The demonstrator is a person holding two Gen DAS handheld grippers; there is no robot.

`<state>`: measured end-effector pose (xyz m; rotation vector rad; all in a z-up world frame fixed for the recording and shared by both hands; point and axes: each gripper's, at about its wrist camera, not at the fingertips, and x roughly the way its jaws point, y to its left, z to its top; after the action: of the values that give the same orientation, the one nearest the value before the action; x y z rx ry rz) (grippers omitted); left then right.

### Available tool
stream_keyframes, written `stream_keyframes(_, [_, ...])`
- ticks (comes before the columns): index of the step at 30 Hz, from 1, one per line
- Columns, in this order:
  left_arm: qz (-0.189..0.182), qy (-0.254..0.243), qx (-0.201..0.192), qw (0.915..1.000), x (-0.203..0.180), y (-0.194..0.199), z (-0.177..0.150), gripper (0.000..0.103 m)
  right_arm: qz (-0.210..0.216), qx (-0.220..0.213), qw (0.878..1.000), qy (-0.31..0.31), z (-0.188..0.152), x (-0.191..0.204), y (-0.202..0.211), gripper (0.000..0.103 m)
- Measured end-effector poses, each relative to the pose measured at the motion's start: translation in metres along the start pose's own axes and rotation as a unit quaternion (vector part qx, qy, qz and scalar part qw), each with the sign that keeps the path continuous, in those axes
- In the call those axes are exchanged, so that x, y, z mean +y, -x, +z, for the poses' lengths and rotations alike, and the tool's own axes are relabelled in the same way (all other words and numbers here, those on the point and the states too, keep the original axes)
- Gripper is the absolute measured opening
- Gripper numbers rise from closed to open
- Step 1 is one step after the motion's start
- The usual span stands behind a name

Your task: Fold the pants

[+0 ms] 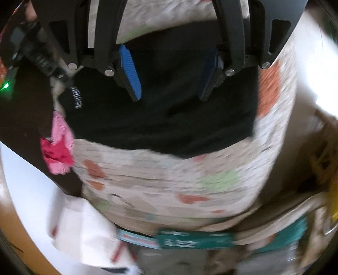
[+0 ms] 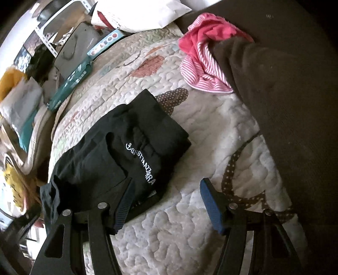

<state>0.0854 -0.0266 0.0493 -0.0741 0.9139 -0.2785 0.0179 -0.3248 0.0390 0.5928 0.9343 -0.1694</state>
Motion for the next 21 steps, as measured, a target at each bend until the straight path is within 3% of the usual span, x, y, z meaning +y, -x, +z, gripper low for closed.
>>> stream_keyframes(4, [-0.044,-0.058,0.030,0.9969,-0.052,-0.034,0.039,0.058,0.022,-0.003,1.000,-0.013,0.004,0.000,-0.005,0.069])
stream_keyframes(8, [-0.065,-0.100,0.050,0.9916,-0.101,-0.069,0.069,0.058,0.036,-0.012,0.999,-0.033,0.009,-0.004,-0.011,0.069])
stream_keyframes(16, [-0.116,-0.134,0.116,0.9773,-0.159,-0.137,0.092,0.058,0.042,-0.023,0.998,-0.051,0.012,-0.007,-0.020,0.069])
stream_keyframes(21, [-0.124,-0.172,0.140,0.9672,-0.182,-0.160,0.091,0.058,0.050,-0.032,0.997,-0.050,0.013,-0.006,-0.023,0.072])
